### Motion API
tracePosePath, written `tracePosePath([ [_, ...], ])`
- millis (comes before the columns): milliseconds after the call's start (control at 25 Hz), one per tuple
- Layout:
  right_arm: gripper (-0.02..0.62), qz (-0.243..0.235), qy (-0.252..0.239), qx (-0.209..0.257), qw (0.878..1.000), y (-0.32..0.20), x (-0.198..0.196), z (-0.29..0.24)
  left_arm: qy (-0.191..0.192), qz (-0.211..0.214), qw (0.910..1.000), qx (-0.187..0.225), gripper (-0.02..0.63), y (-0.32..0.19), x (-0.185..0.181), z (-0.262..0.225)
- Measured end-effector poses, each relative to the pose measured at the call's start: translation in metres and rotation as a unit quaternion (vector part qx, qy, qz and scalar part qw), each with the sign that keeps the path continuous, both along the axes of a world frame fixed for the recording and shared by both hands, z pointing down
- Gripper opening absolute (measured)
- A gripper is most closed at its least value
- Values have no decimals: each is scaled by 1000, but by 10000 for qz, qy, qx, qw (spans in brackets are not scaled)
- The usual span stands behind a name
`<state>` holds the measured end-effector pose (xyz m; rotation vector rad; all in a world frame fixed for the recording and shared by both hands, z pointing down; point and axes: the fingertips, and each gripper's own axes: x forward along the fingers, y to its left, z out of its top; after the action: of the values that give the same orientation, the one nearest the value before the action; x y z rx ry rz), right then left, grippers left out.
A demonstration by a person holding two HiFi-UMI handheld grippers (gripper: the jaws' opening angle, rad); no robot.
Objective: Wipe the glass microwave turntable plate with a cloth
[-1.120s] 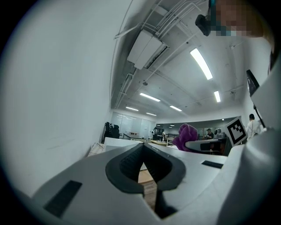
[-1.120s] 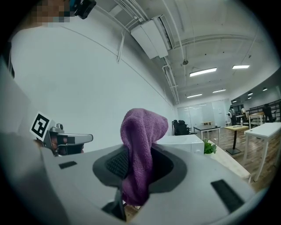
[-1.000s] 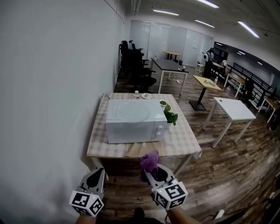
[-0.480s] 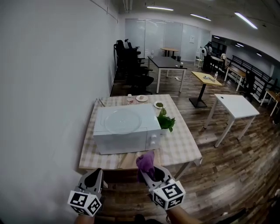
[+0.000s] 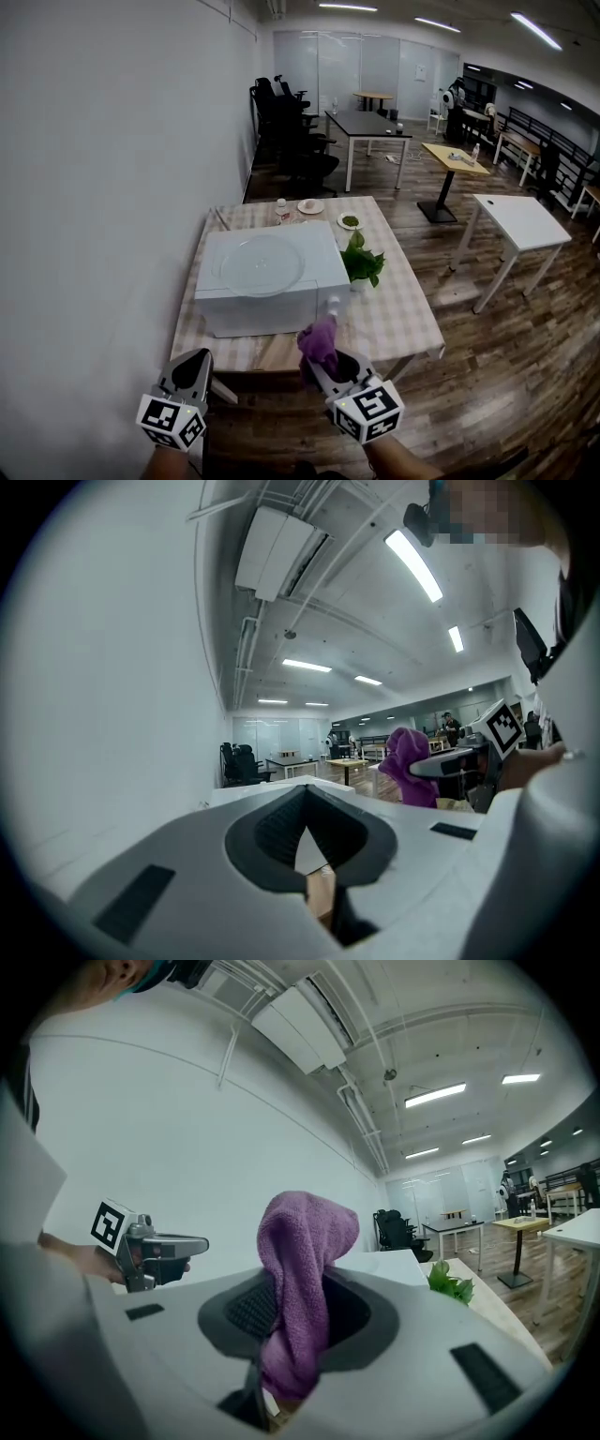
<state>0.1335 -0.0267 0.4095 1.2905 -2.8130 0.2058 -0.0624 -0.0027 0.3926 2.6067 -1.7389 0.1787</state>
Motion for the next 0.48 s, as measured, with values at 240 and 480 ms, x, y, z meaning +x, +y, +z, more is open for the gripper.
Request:
tracePosePath([
  [240,115,72,112,58,9999,-30,-3,-6,-336,165,9993,26,9,-41,-15,0],
  [480,115,322,254,164,9990,-67,-12,-15,-724,506,9961,73,9,-87,-30,0],
])
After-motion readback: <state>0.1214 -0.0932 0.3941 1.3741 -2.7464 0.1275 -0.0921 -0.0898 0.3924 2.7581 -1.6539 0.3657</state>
